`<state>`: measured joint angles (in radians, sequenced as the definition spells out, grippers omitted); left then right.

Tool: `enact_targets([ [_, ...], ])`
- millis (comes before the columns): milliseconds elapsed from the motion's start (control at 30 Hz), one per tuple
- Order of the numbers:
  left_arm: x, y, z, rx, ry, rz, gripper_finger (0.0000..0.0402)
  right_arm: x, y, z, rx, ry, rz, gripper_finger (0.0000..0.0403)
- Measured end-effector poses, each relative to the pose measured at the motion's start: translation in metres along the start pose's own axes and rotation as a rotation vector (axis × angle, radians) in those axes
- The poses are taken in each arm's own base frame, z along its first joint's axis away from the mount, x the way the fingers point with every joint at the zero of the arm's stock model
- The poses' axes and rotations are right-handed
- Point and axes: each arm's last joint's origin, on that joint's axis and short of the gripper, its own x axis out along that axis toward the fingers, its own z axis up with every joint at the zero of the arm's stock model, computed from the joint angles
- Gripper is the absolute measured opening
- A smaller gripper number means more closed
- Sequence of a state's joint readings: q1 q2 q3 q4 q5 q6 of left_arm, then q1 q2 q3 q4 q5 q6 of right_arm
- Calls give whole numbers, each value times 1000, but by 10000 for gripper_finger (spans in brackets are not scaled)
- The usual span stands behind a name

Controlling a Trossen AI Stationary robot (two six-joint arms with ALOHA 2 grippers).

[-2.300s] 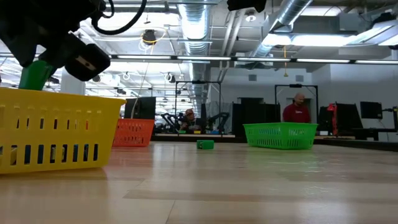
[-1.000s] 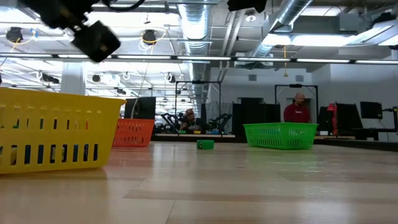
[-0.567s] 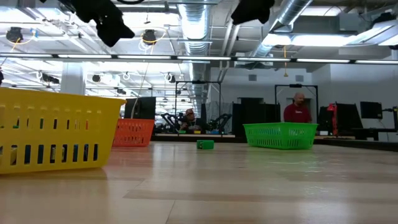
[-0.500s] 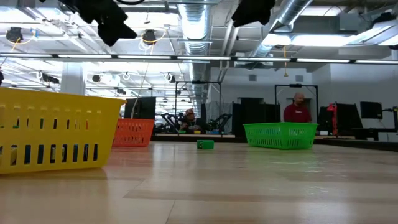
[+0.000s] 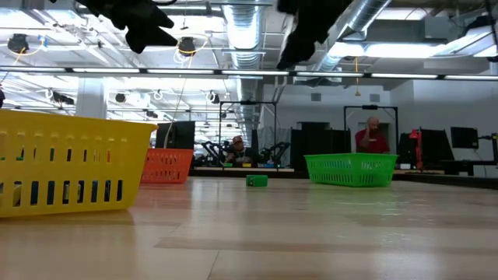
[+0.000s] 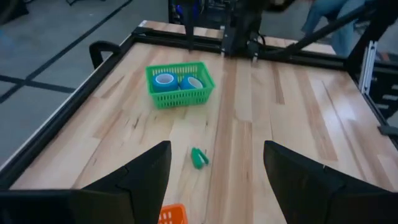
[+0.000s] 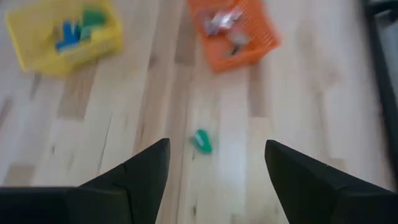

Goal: Pick and place Stapler, Stapler remover, tape
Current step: Put the green stapler into the yellow basket

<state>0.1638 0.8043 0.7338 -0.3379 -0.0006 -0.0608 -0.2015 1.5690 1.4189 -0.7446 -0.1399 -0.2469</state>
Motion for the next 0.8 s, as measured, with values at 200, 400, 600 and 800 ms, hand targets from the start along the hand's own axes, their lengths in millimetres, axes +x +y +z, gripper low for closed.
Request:
enact_targets([
  [200, 0, 1, 1, 29, -6, 23, 246, 48, -2, -8, -143, 114, 78, 255],
  [400, 0, 1, 1, 30, -7, 46, 246, 87, -1, -18, -240, 197, 136, 255],
  [600, 0, 6, 1, 29, -18, 197, 246, 120, 6, -23, -351, 216, 171, 255],
  [800, -1, 6, 1, 29, -20, 209, 246, 148, 8, -30, -375, 232, 185, 255],
])
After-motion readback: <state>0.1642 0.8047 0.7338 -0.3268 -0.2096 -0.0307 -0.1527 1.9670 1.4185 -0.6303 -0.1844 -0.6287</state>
